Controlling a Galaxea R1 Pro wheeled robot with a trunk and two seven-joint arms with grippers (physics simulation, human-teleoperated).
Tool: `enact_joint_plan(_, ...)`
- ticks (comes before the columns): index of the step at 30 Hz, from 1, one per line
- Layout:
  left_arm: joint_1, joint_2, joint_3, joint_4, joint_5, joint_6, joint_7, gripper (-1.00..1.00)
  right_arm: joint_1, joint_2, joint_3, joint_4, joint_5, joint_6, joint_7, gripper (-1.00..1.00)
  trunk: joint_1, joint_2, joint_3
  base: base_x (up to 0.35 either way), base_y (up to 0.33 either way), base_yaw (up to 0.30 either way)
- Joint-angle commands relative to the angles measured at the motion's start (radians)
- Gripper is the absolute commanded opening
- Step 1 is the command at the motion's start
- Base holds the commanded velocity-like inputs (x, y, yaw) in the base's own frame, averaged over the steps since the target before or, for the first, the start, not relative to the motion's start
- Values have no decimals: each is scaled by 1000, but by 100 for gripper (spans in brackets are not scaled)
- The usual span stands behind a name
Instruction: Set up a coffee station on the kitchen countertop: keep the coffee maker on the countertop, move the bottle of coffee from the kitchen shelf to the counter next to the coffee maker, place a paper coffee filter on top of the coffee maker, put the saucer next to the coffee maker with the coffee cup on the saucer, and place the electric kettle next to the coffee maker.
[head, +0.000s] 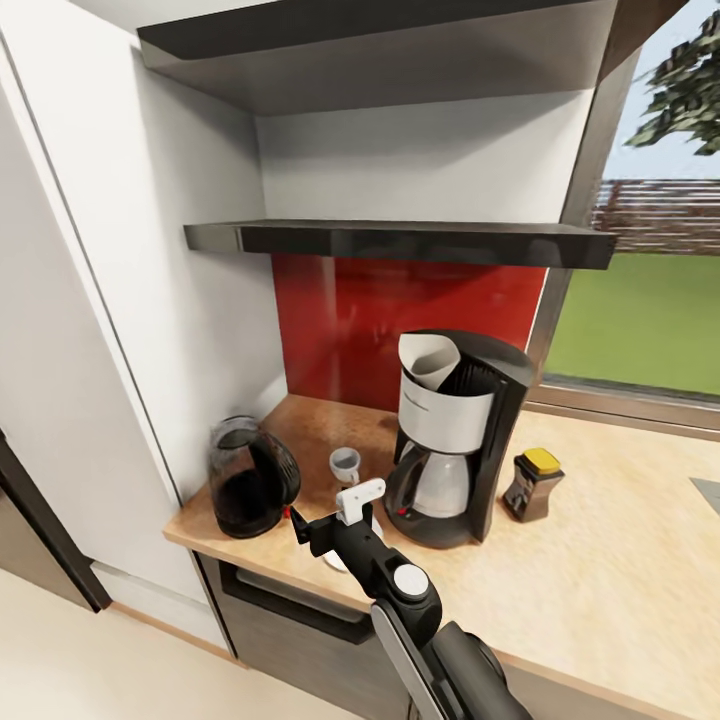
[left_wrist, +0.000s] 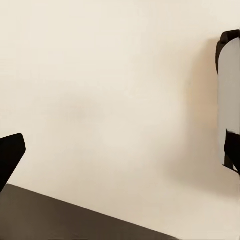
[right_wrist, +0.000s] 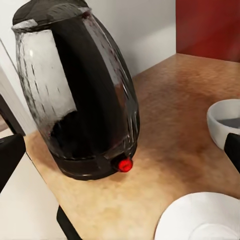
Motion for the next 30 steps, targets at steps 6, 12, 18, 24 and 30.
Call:
enact_joint_plan(6, 2, -1, 7, -3, -5, 3, -8, 100, -1, 0, 0, 22, -8, 4, -1, 100, 1, -2, -2, 149, 230, 0)
enact_joint_plan(12, 3, -1, 7, -2, -5, 3, -8, 100, -1, 0, -1, 37, -9, 2, -1, 100, 1, -2, -2, 38, 38, 0)
enact_joint_plan(18, 3, -1, 7, -2, -5, 3, -7, 100, -1, 0, -1, 37, -9, 3, -1, 100, 1, -2, -2, 135, 118, 0)
enact_joint_plan(24, 10, -1, 7, -3, -5, 2, -8, 100, -1, 0, -1, 36, -9, 3, -1, 100, 1, -2, -2, 28, 19, 0)
enact_joint_plan(30, 12, -1, 7, -3, -5, 2, -8, 100, -1, 0, -1, 36, -9, 3, -1, 100, 1, -2, -2, 151, 167, 0)
